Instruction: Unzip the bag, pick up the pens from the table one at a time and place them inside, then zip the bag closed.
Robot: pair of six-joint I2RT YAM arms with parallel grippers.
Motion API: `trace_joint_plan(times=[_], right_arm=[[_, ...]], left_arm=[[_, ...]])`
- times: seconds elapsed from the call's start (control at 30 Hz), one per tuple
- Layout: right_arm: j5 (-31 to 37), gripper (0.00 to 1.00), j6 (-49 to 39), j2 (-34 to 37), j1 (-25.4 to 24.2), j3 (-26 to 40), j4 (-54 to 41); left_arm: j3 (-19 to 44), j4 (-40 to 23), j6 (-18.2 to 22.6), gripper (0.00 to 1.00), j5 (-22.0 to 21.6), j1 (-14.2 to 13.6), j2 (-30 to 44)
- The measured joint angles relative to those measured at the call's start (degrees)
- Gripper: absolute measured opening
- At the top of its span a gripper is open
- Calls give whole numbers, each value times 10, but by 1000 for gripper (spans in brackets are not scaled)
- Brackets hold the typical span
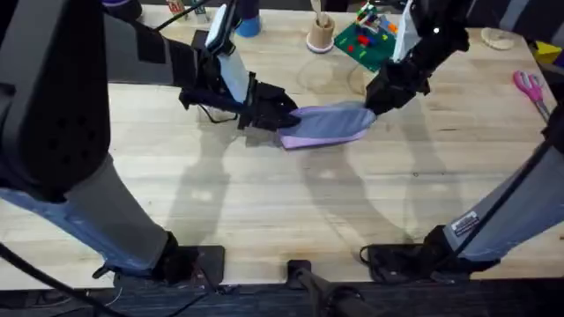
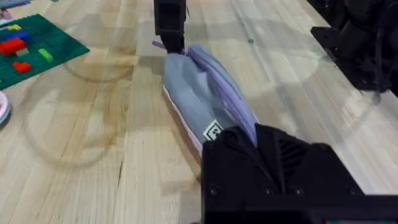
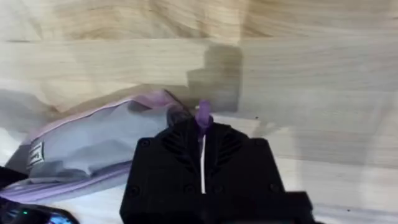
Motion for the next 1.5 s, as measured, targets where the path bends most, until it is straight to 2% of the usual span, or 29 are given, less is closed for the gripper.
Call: trace_joint_plan(times=[0.27,0.3,0.37,0.43,0.53,0.57,0.87,0.9,1.07,1.1,1.37,1.5], right_arm=[[1,35,11,-19,-2,0,-1],[4,68,11,-27,-2,0,-2],[24,215,8,-45,-3,5,-2],[51,454,-1,-64,-8,16,-6],[77,895,-23,-97,-10,36,-27],[83,970,-34,-109,-6,42,-36],[98,995,-99,-175,64,51,-89],[98,995,-101,-177,70,51,-89],[100,995,-111,-179,85,51,-89],[100,995,-112,-179,86,51,-89],[101,996,-112,-179,88,51,-89],[102,996,-114,-179,87,51,-91]], left_arm=[[0,-1,0,44,0,0,0],[0,-1,0,44,0,0,0],[0,-3,0,44,0,1,0],[0,-5,0,44,0,5,0],[0,-4,0,44,0,10,0],[0,-4,0,44,0,10,0],[-1,-4,0,48,0,10,0],[-1,-3,2,150,1,10,0],[-1,0,0,930,16,12,0],[-1,0,0,977,17,12,0],[-1,13,0,995,21,14,0],[0,-1,0,999,14,22,-3]])
